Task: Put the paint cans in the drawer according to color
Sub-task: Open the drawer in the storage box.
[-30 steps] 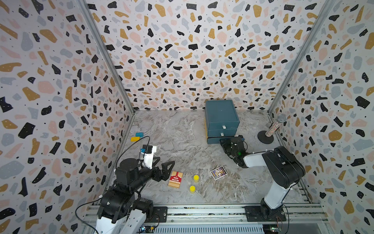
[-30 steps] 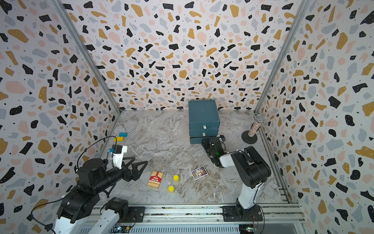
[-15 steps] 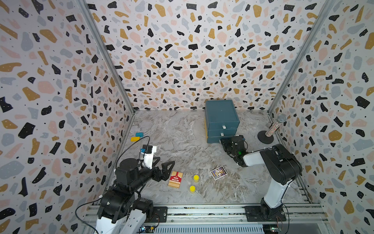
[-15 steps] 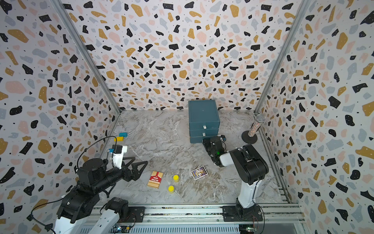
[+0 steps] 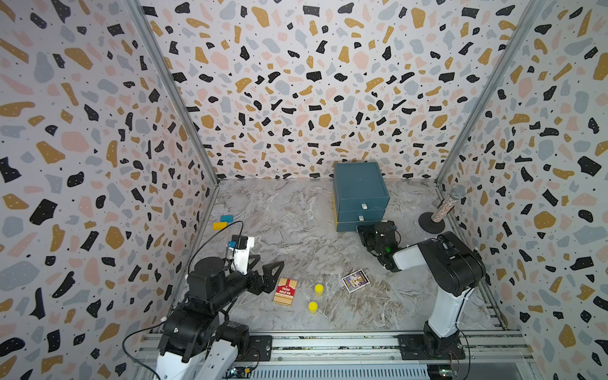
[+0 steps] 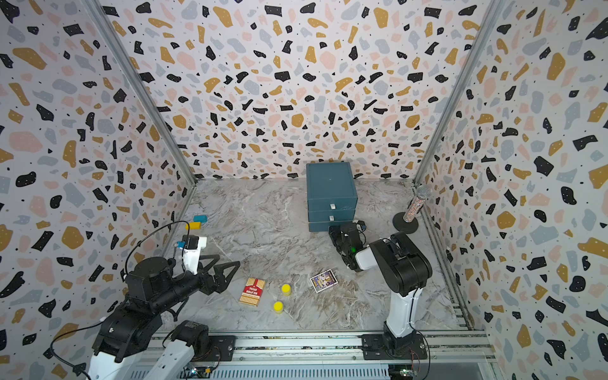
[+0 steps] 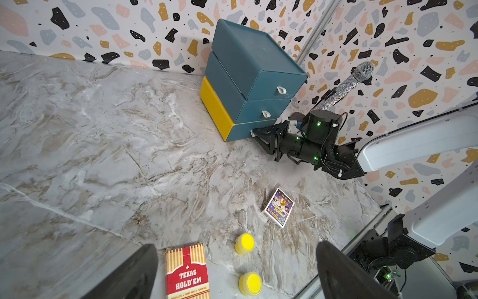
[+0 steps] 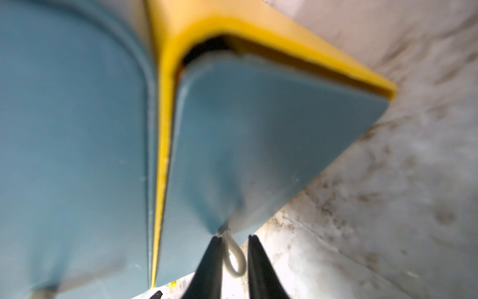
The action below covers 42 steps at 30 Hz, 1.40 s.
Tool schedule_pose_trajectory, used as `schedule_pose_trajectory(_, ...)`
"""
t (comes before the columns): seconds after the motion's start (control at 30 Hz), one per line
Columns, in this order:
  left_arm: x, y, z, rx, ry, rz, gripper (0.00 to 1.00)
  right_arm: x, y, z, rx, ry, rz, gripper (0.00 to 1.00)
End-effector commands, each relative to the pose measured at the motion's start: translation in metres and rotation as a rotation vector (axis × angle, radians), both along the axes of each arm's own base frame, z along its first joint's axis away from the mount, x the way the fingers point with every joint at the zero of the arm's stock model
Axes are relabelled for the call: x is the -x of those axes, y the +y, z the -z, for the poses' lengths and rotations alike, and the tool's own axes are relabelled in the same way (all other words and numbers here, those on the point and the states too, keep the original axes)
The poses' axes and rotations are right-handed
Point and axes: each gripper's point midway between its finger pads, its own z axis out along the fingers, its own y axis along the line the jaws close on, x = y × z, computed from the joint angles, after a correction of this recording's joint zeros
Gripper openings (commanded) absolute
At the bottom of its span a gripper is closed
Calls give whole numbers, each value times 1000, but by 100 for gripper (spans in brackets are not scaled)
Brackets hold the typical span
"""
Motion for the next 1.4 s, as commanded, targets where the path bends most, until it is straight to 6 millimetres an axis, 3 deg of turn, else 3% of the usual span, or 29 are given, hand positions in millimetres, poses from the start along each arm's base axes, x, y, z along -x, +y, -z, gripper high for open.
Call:
schedule_pose_trajectory(0.0, -1, -2, -14, 7, -52, 12, 98, -8, 4, -15, -23, -48, 12, 14)
schedule_pose_trajectory(0.2, -2, -1, -13, 6, -51, 11, 98, -4, 0, -20, -19, -50, 19, 0)
schedule_pose_trajectory(0.57, -2, 0, -14, 5, -54, 5, 98, 42, -4, -8, -9, 36, -23, 0)
schedule_pose_trajectory(0.9, -2, -1, -15, 9, -58, 7, 98, 93, -11, -18, 49, 70, -99, 0)
schedule_pose_trajectory(1.13, -2, 0, -15, 10, -57, 3, 98, 112, -12, -8, 56, 104, -128, 0)
schedule_pose_trajectory(1.37, -2, 0, -15, 9, -57, 4, 98, 126, -14, -14, 83, 105, -147, 0)
